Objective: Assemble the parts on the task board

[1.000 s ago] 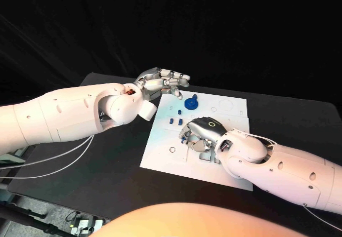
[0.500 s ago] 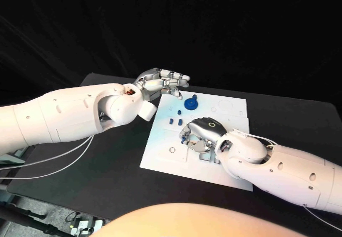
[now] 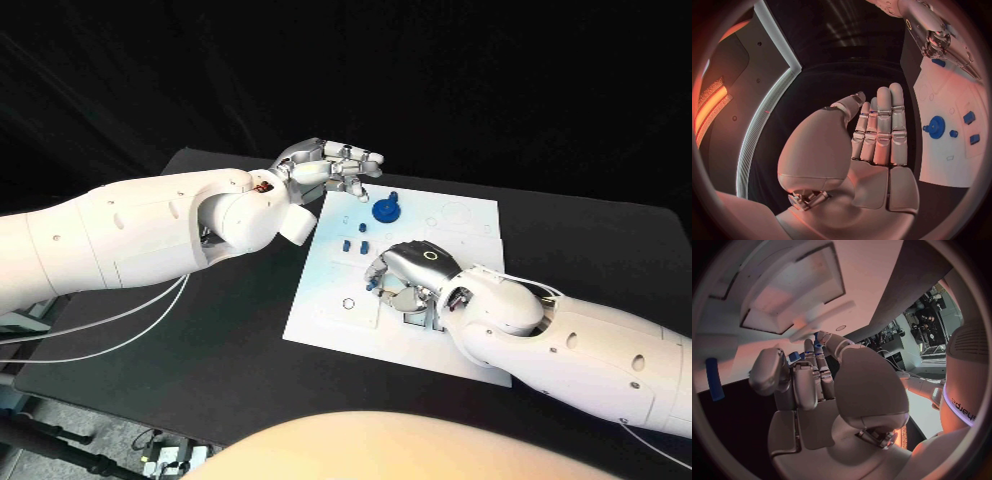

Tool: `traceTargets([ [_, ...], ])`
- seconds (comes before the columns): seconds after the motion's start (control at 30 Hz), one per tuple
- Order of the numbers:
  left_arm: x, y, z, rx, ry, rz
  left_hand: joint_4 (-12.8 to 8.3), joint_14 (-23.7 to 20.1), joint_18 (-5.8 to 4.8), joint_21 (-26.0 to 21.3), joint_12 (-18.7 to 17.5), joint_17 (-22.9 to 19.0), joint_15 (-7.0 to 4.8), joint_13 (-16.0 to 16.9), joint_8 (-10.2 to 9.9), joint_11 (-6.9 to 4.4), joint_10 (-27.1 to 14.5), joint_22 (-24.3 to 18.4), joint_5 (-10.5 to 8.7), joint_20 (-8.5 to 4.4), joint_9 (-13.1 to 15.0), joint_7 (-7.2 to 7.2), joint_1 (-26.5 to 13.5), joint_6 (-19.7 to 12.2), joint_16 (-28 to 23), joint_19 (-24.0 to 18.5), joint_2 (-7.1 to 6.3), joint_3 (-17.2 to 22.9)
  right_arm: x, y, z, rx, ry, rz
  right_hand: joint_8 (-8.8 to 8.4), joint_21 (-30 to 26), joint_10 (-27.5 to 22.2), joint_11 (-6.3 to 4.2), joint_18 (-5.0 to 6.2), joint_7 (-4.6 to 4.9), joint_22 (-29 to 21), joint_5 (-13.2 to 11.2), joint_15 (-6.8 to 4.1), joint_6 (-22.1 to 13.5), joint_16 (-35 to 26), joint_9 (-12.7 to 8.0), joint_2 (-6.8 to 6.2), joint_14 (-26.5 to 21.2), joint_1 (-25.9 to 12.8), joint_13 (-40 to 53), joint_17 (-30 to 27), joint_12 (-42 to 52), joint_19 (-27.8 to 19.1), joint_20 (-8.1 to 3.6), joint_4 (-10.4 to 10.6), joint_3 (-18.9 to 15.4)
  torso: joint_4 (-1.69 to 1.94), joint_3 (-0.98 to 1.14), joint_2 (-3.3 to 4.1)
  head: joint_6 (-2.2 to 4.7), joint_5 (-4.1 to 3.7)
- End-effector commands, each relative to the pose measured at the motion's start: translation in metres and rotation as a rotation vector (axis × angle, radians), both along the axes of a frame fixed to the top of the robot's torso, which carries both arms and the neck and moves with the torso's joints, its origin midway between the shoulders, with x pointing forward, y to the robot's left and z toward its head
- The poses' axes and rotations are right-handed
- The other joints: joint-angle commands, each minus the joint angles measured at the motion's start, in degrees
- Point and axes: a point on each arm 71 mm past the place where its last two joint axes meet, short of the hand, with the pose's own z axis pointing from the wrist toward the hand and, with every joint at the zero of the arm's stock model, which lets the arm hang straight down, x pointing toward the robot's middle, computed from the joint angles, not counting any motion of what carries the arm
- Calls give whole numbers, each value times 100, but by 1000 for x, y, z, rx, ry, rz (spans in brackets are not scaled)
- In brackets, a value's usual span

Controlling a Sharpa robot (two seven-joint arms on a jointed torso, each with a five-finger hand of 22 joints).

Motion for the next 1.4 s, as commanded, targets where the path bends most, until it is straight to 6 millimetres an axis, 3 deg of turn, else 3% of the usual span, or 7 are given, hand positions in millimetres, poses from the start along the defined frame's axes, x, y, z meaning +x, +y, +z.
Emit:
traceTargets([
  [0.03, 0, -1, 1, -3, -6, -15, -43, -5, 73, -31, -12, -8, 39, -9, -24, -11, -39, -8, -16, -1, -9, 10, -9, -46, -20, 53, 47, -5, 0, -1, 1, -1, -7, -5, -28, -1, 30, -18, 22, -2, 8, -25, 20, -24, 11, -5, 17, 344, -45, 8, 479, 18, -33, 8, 8, -23, 1, -1, 3, 2, -3],
  [1.4, -1, -2, 0, 2, 3, -27, -58, -9, 74, -39, -9, -15, 39, -14, -26, -8, -53, -14, -16, -1, -10, 14, 6, -58, -25, 56, 58, -3, -1, 6, 4, 43, -24, -5, -36, 168, 420, -112, 1, -19, 166, 30, -53, -129, 113, -65, 113, 372, 120, 113, 550, 340, 21, -40, -146, 132, 2, -3, 2, -16, 12],
])
